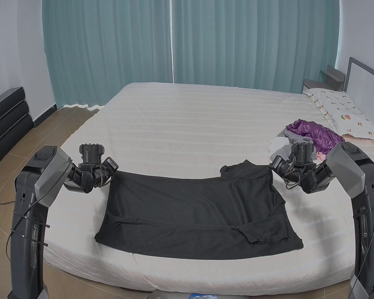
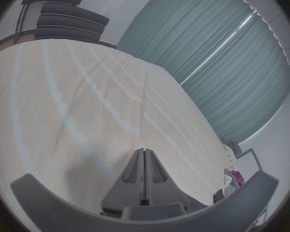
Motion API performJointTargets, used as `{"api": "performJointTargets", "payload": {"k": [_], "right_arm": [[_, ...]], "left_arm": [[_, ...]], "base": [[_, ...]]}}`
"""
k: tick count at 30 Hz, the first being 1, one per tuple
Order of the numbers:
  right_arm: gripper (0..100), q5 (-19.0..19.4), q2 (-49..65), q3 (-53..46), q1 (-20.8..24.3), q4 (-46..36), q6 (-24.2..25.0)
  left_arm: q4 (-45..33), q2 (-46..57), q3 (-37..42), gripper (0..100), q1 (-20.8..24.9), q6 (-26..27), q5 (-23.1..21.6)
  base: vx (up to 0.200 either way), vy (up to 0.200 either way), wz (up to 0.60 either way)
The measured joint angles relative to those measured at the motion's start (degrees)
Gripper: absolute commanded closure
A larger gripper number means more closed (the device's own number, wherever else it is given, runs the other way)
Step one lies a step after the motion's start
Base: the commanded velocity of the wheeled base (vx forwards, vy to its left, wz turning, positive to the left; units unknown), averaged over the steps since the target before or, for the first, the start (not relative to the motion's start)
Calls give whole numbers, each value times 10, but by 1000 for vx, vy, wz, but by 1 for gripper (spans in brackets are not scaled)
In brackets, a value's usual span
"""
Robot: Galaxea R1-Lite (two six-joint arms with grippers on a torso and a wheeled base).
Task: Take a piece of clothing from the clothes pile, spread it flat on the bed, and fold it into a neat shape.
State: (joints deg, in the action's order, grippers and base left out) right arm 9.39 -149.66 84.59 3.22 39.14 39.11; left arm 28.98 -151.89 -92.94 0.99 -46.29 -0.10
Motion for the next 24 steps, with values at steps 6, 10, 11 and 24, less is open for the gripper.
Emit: {"api": "performJointTargets", "payload": {"k": [6,10,11,24], "right_arm": [[100,3,21,-34,-10,18,11],[100,14,36,-57,-17,40,28],[100,17,40,-64,-18,45,30],[100,35,59,-111,-20,109,25]], "left_arm": [[1,11,11,100,-2,-2,0],[2,21,22,100,-5,-2,0],[2,25,26,100,-5,-3,0],[53,69,81,100,-14,-4,0]], "base": [[0,0,0],[0,0,0],[0,0,0],[0,0,0]]}}
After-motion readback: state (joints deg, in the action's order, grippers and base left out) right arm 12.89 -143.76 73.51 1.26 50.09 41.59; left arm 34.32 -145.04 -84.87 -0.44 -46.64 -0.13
